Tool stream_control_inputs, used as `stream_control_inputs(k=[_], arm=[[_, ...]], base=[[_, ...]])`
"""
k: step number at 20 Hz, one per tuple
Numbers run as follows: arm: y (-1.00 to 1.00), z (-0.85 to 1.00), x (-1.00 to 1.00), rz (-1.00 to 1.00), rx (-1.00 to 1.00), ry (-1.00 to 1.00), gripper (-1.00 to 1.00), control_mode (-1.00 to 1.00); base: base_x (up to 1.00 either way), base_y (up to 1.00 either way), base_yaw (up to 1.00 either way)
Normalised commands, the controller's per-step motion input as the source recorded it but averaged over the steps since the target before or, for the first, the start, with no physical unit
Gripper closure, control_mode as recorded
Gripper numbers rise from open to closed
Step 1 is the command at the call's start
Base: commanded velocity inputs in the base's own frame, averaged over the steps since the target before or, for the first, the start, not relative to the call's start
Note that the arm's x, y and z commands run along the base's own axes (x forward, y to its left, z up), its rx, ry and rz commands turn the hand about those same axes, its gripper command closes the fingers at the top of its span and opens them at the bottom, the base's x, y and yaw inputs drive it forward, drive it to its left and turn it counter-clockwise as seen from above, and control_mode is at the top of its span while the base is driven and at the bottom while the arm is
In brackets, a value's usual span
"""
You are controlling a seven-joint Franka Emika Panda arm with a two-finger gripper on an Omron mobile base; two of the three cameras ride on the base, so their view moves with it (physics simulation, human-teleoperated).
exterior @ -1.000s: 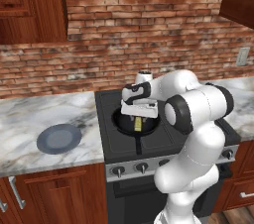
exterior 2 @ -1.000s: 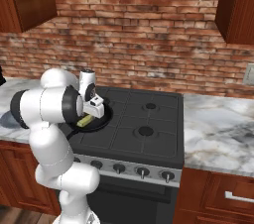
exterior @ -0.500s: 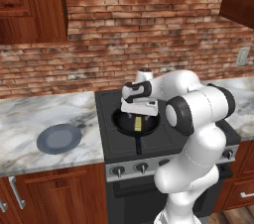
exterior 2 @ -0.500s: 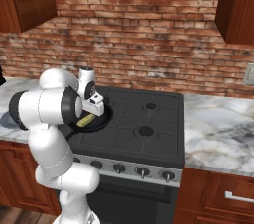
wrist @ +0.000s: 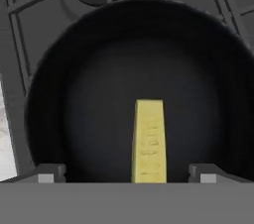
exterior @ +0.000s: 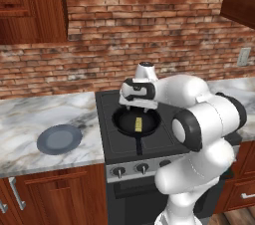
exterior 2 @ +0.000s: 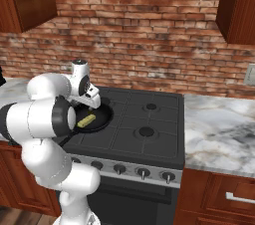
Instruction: Pick up the butter stick and place it in the pan. Then turn on the burner for the pan.
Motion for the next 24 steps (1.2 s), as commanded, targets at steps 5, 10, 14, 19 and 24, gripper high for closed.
stream_control_inputs(k=[5,10,14,19,24], arm=[[0.34,0.32,-0.15,0.02,0.00,-0.28,-1.00,-1.00],[0.38,0.26,-0.16,0.00,0.00,-0.29,-1.00,-1.00],[0.28,0.17,-0.24,0.00,0.00,-0.29,-1.00,-1.00],[0.30,0.11,-0.35,0.00,0.00,-0.30,-1.00,-1.00],[0.25,0.02,-0.29,0.01,0.00,-0.30,-1.00,-1.00]], base=[[0.00,0.00,0.00],[0.00,0.00,0.00],[0.00,0.00,0.00],[0.00,0.00,0.00],[0.00,0.00,0.00]])
